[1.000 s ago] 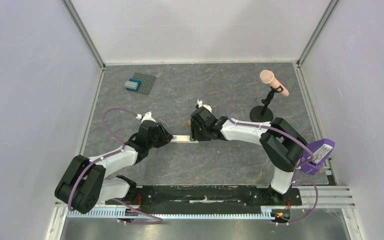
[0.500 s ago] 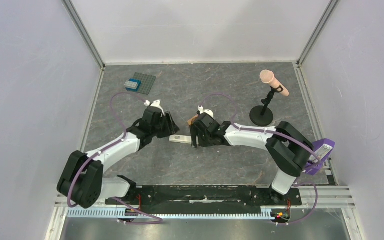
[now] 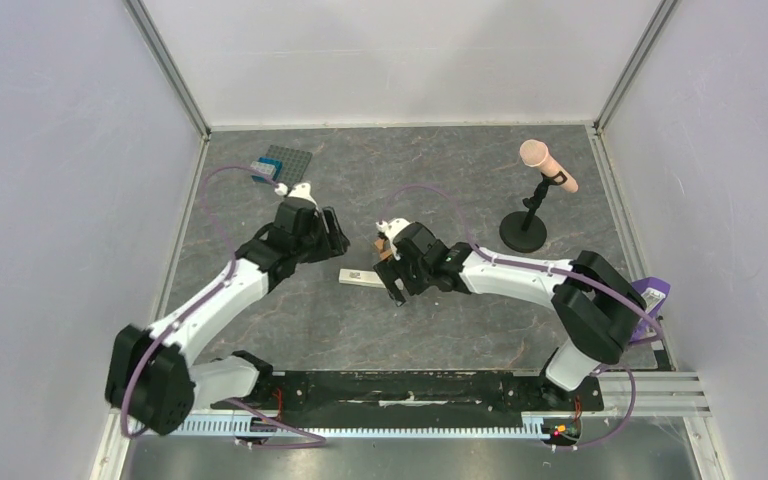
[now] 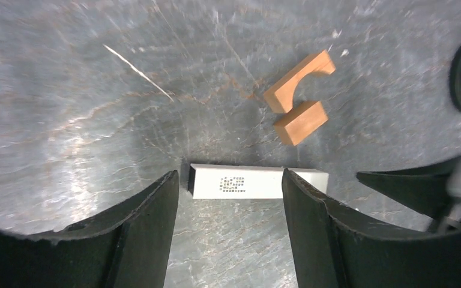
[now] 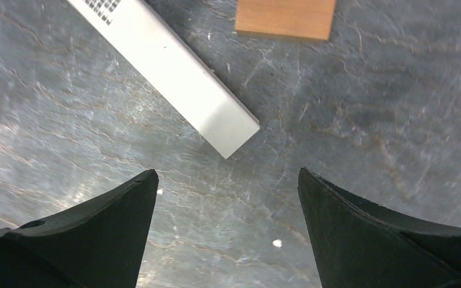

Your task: Load the batteries into the remote control

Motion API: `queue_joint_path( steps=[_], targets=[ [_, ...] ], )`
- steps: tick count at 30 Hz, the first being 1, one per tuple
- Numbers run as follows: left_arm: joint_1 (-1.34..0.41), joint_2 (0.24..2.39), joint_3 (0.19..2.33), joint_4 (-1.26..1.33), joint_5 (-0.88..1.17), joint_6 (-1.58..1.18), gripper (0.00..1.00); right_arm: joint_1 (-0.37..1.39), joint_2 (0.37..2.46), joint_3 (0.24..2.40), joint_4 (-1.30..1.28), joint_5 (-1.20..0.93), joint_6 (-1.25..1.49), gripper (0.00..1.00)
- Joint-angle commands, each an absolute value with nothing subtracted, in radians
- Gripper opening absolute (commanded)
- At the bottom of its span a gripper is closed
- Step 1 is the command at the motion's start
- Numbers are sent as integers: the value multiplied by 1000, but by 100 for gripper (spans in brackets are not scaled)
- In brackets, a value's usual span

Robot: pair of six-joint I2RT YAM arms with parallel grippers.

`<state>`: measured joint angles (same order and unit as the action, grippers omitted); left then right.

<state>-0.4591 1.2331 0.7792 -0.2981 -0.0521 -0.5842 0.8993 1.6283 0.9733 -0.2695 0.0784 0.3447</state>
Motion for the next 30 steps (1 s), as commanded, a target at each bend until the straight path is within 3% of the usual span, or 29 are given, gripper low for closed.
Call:
queue_joint_path(
  steps=[1, 8, 12, 20, 30],
  targets=[
    [-452, 1042, 855, -435, -168, -562, 69, 898, 1671, 1033, -223, 28, 26, 88],
    [-452, 832, 897, -563, -151, -565, 70, 890, 1770, 1127, -235, -65, -121, 86],
    [-451, 759, 924, -639, -129, -563, 70, 844, 1845, 1197, -266, -143, -50, 66],
    [-451, 659, 939, -739, -107, -577, 70, 846, 1833, 1122, -234, -140, 76, 44],
    [-452, 604, 986, -842, -123, -610, 70, 967, 1712, 921, -153, 29, 321, 43]
  ],
)
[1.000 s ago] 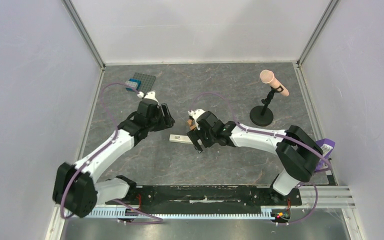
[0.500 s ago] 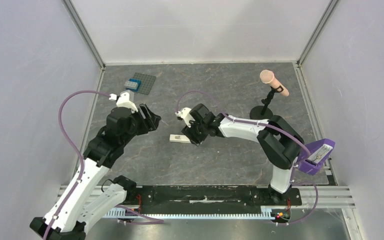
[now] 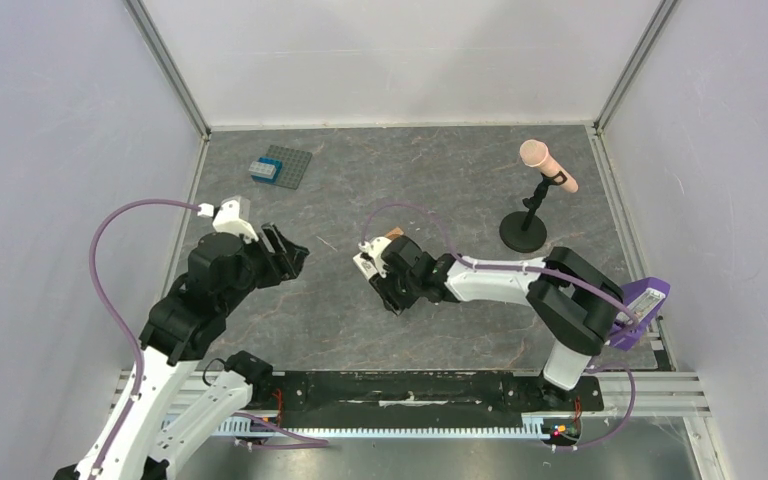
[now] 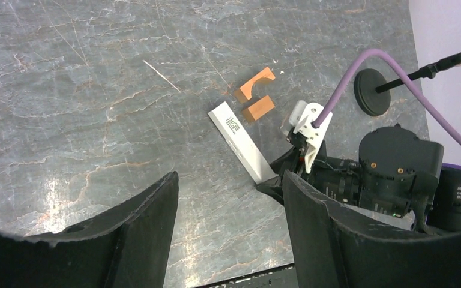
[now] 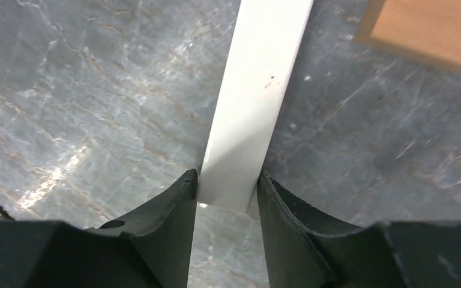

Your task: Load the batteries into the remote control

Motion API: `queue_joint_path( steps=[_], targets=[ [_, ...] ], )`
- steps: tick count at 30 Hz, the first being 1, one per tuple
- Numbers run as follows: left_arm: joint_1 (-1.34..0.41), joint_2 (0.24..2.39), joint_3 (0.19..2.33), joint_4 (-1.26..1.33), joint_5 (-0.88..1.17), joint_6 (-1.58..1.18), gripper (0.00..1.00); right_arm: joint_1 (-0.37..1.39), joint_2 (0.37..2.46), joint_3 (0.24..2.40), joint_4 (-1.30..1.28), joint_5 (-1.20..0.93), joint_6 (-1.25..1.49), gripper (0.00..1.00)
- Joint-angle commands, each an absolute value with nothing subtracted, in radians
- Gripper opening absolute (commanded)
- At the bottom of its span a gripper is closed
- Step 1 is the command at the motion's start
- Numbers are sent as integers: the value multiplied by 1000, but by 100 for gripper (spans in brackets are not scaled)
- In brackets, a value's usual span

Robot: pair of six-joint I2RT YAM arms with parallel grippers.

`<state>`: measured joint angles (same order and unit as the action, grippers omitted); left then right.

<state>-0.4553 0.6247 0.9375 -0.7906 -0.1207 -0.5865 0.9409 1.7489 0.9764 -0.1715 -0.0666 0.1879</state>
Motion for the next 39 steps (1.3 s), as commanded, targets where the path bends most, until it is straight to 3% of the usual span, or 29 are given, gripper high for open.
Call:
queue_joint_path(
  steps=[1, 10, 12, 18, 24, 30, 39],
  targets=[
    [-451, 599, 991, -852, -126, -614, 70, 968, 1701, 916, -150, 57, 331, 43],
    [-451, 557, 1054, -1010, -227, -807, 76, 969, 1410, 866, -184, 235, 374, 97],
    [-451, 535, 1077, -1059, -267, -852, 77, 968, 1284, 828, -218, 275, 385, 98],
    [-452, 451, 1085, -977, -82, -687, 78, 966, 818, 755, -351, 497, 462, 98],
    [-451, 273, 1041, -891, -115, -663, 79, 966, 482, 906, -557, 599, 529, 98],
    [-451, 300, 1061, -947, -127, -645, 79, 966, 385, 1073, -684, 587, 562, 98],
    [-451, 325, 1074, -963, -114, -621, 80, 966, 397, 1145, -694, 592, 545, 98]
  ],
)
